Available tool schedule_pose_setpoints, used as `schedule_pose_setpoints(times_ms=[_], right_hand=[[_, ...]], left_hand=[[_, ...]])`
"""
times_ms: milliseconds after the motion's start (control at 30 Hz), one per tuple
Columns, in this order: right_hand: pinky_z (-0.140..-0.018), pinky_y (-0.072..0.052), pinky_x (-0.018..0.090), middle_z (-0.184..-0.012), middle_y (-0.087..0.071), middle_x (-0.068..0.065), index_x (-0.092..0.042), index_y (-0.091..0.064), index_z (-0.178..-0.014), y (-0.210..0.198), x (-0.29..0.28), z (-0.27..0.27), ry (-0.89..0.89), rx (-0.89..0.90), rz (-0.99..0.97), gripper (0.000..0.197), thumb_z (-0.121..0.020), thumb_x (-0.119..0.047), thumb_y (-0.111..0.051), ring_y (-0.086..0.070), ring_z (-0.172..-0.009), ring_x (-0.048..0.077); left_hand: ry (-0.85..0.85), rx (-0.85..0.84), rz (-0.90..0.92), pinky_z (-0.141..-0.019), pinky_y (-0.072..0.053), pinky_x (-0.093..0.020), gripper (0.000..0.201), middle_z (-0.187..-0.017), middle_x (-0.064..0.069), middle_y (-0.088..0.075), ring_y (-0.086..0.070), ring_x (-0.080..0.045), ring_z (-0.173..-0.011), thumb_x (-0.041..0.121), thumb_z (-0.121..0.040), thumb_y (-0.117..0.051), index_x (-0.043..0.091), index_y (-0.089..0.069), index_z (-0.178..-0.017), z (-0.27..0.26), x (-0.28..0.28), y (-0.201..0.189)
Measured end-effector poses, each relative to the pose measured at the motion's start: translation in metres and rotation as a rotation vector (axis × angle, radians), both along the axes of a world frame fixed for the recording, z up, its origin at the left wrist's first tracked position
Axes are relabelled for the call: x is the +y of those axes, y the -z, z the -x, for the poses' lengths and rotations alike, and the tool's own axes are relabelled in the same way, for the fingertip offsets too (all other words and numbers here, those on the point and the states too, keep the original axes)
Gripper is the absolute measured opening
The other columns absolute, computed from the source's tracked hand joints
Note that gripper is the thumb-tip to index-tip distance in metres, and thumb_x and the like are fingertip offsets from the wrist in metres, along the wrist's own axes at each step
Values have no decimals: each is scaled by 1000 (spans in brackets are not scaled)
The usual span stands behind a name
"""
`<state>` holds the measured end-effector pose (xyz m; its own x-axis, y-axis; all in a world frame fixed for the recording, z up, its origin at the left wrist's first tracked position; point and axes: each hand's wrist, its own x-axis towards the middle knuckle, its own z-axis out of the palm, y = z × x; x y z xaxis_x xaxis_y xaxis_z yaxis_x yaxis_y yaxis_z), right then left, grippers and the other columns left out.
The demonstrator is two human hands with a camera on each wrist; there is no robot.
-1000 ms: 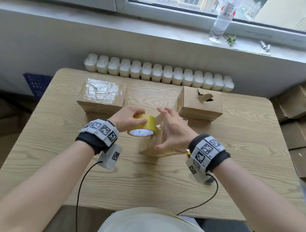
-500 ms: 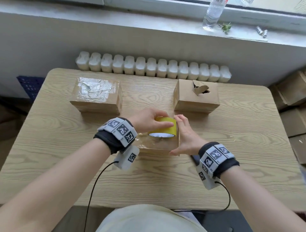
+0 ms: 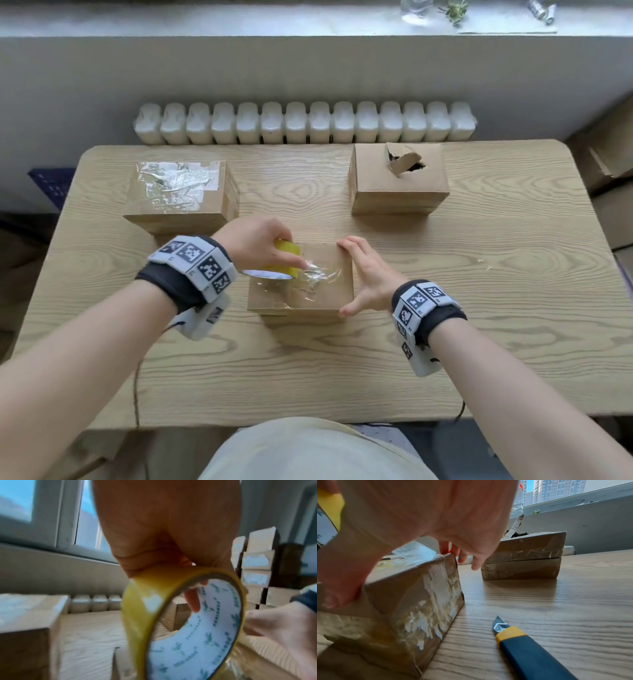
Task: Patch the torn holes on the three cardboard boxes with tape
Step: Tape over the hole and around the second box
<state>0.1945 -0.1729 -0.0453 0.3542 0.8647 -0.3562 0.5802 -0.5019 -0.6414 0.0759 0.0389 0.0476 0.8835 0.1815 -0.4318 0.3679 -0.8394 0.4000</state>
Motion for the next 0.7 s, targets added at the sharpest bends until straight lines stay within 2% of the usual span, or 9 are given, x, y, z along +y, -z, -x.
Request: schedule_pose_setpoints(times_ms=[67, 133, 200, 267, 300, 467, 567, 633, 700], right_hand=[[-115, -25, 36, -148, -17, -1, -15, -17, -146, -1, 1, -1, -15, -9, 4, 131, -41, -43, -91, -19, -139, 16], [-115, -24, 35, -148, -17, -1, -15, -17, -146, -2, 1, -2, -18, -17, 3, 130, -42, -42, -91, -18, -139, 15], [-115, -23, 33, -148, -18, -1, -15, -17, -146, -4, 0, -3, -25, -22, 1, 130, -43, -41, -92, -18, -139, 15], [-116, -22, 32, -149, -18, 0, -14, -17, -146, -5, 1, -4, -29, -25, 6, 130, -43, -40, -92, -18, -140, 15], [-116, -21, 32, -149, -17, 0, -14, -16, -147, -5, 1, -5, -33, -25, 13, 131, -43, -40, -92, -17, -140, 15], [-118, -17, 35, -155, -7, -1, -13, -7, -150, -2, 2, -4, -24, -32, 63, 138, -45, -43, -91, -8, -144, 15], [-119, -13, 34, -158, 2, 0, -13, 1, -151, -3, -8, -3, 27, -5, 93, 142, -47, -43, -91, -2, -145, 14], [-119, -14, 34, -158, 2, 0, -14, 1, -151, -3, -19, -4, 67, 0, 129, 141, -48, -43, -90, -3, -145, 15], [-117, -20, 36, -157, -6, 1, -15, -6, -151, -2, -32, -5, 137, -16, 170, 131, -53, -43, -89, -13, -144, 17]], left_hand=[[7, -2, 44, -63, -42, -34, 50, -63, 6, -55, -54, -18, -66, 64, -72, -64, 15, -62, -76, 8, 8, -3], [15, 13, 49, -69, -42, -28, 40, -72, 17, -53, -53, -11, -73, 58, -77, -63, 26, -62, -102, 13, 8, -6], [65, 61, -73, -71, -39, -26, 39, -76, 22, -47, -48, -8, -78, 58, -82, -59, 36, -58, -114, 14, 8, -7], [86, 107, -189, -70, -39, -26, 37, -75, 21, -45, -47, -9, -81, 60, -83, -56, 38, -60, -113, 14, 12, -7], [70, 127, -190, -70, -39, -26, 37, -74, 21, -45, -47, -10, -81, 60, -83, -55, 38, -62, -111, 15, 12, -6], [27, 100, -115, -69, -40, -26, 33, -77, 21, -48, -50, -9, -82, 58, -80, -62, 35, -64, -104, 12, 14, -3], [11, 93, -80, -71, -41, -27, 33, -87, 15, -55, -52, -10, -87, 57, -78, -64, 35, -64, -102, 11, 16, 0], [15, 93, -77, -72, -42, -27, 33, -91, 13, -55, -52, -10, -89, 56, -78, -65, 34, -64, -103, 10, 17, 1], [16, 91, -77, -75, -43, -28, 36, -94, 12, -54, -53, -10, -94, 57, -77, -66, 34, -64, -103, 9, 16, 1]])
